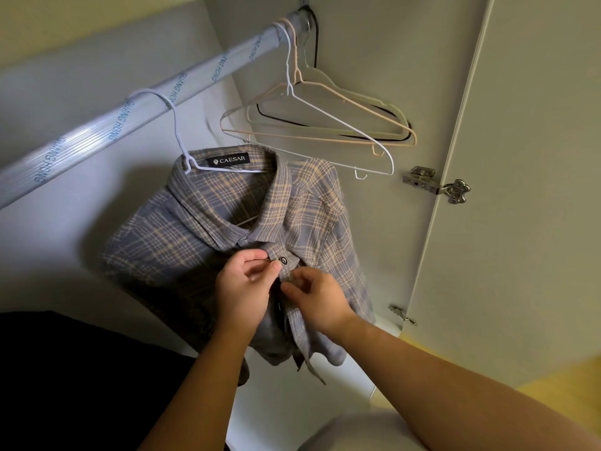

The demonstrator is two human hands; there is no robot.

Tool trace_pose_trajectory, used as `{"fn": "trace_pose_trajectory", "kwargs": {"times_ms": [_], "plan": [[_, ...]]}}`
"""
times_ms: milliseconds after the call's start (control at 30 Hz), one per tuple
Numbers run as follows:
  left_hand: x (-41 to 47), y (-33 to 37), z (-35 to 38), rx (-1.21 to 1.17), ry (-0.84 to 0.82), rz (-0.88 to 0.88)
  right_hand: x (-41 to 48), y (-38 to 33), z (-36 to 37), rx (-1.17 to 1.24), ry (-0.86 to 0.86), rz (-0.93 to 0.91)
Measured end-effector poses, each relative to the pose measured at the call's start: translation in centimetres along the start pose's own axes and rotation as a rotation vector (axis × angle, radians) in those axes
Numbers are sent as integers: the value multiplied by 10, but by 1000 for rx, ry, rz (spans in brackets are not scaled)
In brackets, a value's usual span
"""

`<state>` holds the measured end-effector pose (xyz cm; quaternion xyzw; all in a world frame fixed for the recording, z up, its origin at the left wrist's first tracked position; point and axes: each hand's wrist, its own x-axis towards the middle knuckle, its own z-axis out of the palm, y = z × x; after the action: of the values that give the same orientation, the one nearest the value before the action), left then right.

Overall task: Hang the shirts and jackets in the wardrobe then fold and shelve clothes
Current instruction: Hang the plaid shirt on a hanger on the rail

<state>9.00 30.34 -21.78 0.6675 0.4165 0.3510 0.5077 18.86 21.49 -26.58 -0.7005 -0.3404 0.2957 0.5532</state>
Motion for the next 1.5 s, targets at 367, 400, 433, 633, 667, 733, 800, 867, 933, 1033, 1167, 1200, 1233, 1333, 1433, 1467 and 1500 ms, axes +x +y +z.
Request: {"fn": "trace_pose_trajectory", "kwargs": {"times_ms": [367, 400, 433, 633, 667, 733, 800, 867, 933, 1033, 1167, 1200, 1233, 1333, 1433, 1467, 1500], "plan": [[-21, -23, 1, 224, -76, -21, 8, -22, -13, 485, 57, 114], [-20, -23, 2, 216, -91, -30, 8, -22, -13, 492, 50, 117], [-19, -21, 3, 212, -95, -35, 7, -22, -14, 492, 45, 117], [-15, -21, 6, 218, -90, -62, 7, -23, -20, 535, -9, 127], [-15, -22, 6, 236, -95, -62, 7, -23, -20, 542, -23, 135], [-14, -22, 4, 260, -86, -61, 6, -22, -17, 507, -47, 137], [-11, -22, 3, 255, -58, -64, 5, -18, -14, 372, -10, 83], [-9, -19, 2, 210, -25, -82, 5, -14, -11, 109, 76, -2], [-7, -16, 1, 132, -6, -113, 5, -11, -11, -57, 124, -61], [-5, -12, 0, 13, 17, -150, 2, -10, -12, 5, 63, -79], [-5, -7, -3, -138, -22, -186, -3, -9, -10, -69, -25, -122], [-5, -6, -3, -143, -57, -194, -2, -7, -10, -108, 11, -123], [-6, -6, -3, -147, -94, -206, -2, -8, -10, -119, 53, -118], [-9, -10, -2, -180, -163, -235, -1, -9, -10, -86, 78, -104], [-10, -12, 0, -140, -148, -208, -1, -10, -9, -23, 25, -54], [-10, -13, 0, -102, -123, -197, -1, -9, -9, -25, 28, -39], [-9, -13, 0, -56, -93, -192, -1, -9, -9, -26, 40, -26]]}}
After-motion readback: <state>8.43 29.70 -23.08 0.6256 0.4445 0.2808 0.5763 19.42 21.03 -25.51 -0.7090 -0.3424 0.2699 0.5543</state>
